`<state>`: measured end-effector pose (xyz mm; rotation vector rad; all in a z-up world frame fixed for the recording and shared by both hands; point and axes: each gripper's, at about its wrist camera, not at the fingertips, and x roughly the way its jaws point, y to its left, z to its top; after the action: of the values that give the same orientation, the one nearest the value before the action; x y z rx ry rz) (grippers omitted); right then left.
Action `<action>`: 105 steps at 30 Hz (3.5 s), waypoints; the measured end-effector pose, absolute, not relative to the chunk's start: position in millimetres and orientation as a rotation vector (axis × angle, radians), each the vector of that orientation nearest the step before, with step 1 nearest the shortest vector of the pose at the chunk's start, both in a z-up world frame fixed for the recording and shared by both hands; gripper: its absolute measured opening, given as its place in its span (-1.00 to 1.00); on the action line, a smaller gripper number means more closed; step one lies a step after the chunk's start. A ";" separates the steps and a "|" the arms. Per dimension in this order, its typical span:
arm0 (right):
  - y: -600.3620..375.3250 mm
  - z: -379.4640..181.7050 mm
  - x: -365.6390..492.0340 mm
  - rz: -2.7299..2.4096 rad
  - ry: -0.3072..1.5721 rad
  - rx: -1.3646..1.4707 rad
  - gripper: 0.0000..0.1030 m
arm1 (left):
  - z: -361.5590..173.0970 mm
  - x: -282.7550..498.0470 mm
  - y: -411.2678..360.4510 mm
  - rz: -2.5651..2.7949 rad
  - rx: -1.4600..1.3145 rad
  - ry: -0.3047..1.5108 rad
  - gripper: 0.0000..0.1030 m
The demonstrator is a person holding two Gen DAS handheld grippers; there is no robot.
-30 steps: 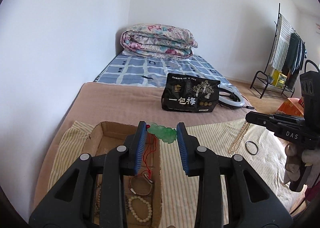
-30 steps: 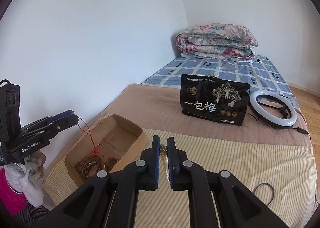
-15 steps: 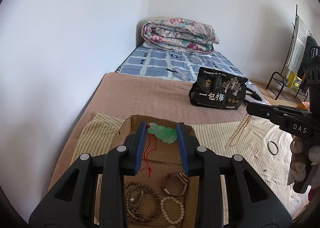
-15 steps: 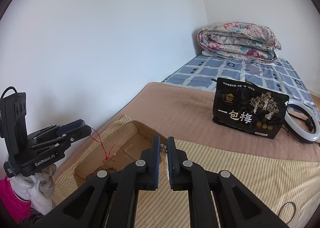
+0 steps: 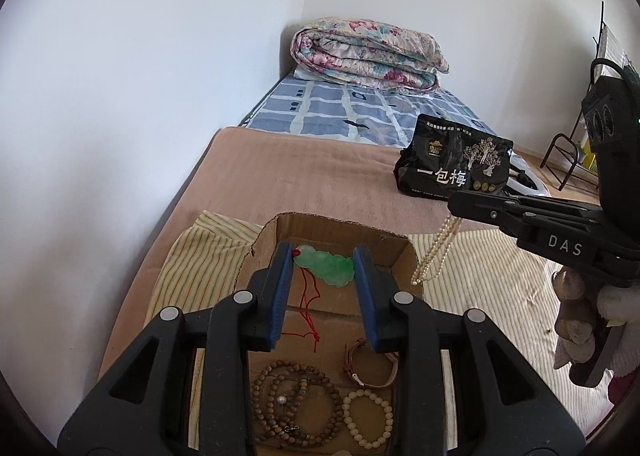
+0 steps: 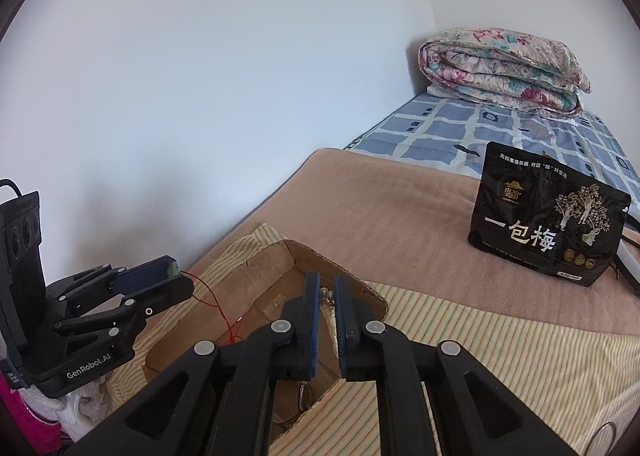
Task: Organize jewelry
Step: 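Open both tools to drop the pendant and necklace into the box, then move both tools back over the black bangle on the cloth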
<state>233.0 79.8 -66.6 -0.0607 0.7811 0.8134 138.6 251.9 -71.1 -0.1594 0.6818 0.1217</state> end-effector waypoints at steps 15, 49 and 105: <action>100.3 -93.0 245.0 0.816 0.826 -0.067 -0.91 | -76.5 145.4 261.9 0.137 -0.178 0.705 -0.40; 57.9 -53.2 223.7 0.688 0.734 -0.078 0.14 | -40.7 126.0 229.4 0.148 -0.145 0.604 -0.22; -270.8 -58.8 180.7 0.190 0.742 0.016 0.99 | -37.9 129.6 -4.6 -0.253 -0.007 0.645 0.01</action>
<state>180.7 -270.8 -58.8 0.0155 0.7421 0.1901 129.6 -4.6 -37.9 -0.0071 0.6448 -0.2529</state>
